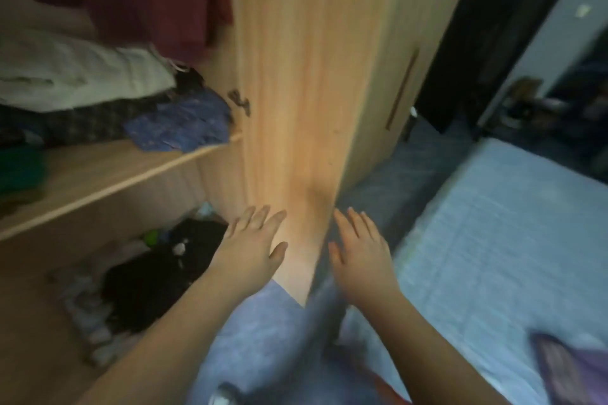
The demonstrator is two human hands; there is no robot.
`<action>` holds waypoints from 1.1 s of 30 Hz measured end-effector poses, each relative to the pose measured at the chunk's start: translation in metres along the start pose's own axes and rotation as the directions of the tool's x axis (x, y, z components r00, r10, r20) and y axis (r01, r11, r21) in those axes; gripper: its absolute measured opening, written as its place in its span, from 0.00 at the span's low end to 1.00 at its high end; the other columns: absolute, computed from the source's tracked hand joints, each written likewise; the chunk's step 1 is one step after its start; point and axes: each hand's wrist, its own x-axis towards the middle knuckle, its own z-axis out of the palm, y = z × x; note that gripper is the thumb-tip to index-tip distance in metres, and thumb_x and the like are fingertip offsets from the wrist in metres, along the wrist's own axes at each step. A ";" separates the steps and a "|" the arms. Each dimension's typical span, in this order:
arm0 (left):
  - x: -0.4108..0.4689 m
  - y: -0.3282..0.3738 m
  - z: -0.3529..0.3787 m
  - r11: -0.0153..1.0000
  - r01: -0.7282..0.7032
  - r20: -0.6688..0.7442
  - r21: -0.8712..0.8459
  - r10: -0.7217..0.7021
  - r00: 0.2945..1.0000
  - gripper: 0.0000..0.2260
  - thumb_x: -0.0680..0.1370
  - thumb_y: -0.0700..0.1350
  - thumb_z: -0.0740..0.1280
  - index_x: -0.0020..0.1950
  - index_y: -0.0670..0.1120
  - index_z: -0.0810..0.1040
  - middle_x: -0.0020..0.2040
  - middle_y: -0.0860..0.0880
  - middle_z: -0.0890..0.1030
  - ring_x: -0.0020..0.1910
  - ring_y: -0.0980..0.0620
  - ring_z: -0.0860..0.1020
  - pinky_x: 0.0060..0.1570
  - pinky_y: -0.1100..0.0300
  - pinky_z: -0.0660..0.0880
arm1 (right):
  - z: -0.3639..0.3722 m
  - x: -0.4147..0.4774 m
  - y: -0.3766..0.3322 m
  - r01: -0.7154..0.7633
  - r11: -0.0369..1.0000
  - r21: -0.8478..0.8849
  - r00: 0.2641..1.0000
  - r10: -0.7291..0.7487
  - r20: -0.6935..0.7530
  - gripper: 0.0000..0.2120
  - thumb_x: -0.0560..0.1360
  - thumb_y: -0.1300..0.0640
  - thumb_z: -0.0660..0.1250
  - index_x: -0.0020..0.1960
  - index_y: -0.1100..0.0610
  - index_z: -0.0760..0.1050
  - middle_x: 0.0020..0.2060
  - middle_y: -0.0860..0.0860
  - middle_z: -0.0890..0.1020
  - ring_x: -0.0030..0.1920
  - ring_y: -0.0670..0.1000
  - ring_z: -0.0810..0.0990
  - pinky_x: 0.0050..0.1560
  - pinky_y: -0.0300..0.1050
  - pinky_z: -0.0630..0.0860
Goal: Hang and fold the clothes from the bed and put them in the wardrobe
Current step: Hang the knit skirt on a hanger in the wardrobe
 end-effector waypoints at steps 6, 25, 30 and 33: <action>-0.038 0.173 0.084 0.945 -0.324 0.166 -0.038 0.325 0.931 0.28 0.82 0.56 0.58 0.81 0.53 0.56 0.81 0.47 0.58 0.80 0.45 0.54 0.77 0.51 0.52 | -0.048 -0.167 0.135 -0.345 0.937 -0.061 0.938 0.342 -0.048 0.29 0.81 0.48 0.59 0.79 0.51 0.58 0.79 0.53 0.60 0.79 0.56 0.57 0.76 0.54 0.58; -0.024 0.522 0.253 0.659 -0.723 0.360 -0.208 0.739 0.570 0.28 0.82 0.55 0.60 0.80 0.49 0.59 0.79 0.44 0.61 0.79 0.42 0.57 0.75 0.48 0.56 | -0.129 -0.359 0.404 -0.774 0.633 -0.022 0.622 0.752 -0.217 0.26 0.80 0.52 0.61 0.76 0.57 0.65 0.74 0.58 0.68 0.75 0.60 0.62 0.76 0.55 0.57; 0.013 0.592 0.320 0.655 -0.664 0.429 -0.361 0.749 0.505 0.25 0.79 0.49 0.66 0.75 0.44 0.68 0.71 0.43 0.73 0.69 0.41 0.70 0.69 0.51 0.65 | -0.119 -0.353 0.494 -0.815 0.579 -0.022 0.576 0.806 -0.136 0.25 0.80 0.52 0.60 0.76 0.57 0.65 0.74 0.57 0.68 0.75 0.60 0.63 0.76 0.55 0.59; 0.031 0.632 0.360 0.657 -0.642 0.486 -0.394 0.742 0.461 0.24 0.78 0.49 0.67 0.72 0.43 0.70 0.67 0.43 0.75 0.66 0.41 0.72 0.67 0.49 0.69 | -0.112 -0.352 0.542 -0.833 0.554 0.003 0.550 0.828 -0.110 0.25 0.78 0.55 0.63 0.73 0.60 0.69 0.71 0.59 0.71 0.72 0.62 0.68 0.73 0.56 0.64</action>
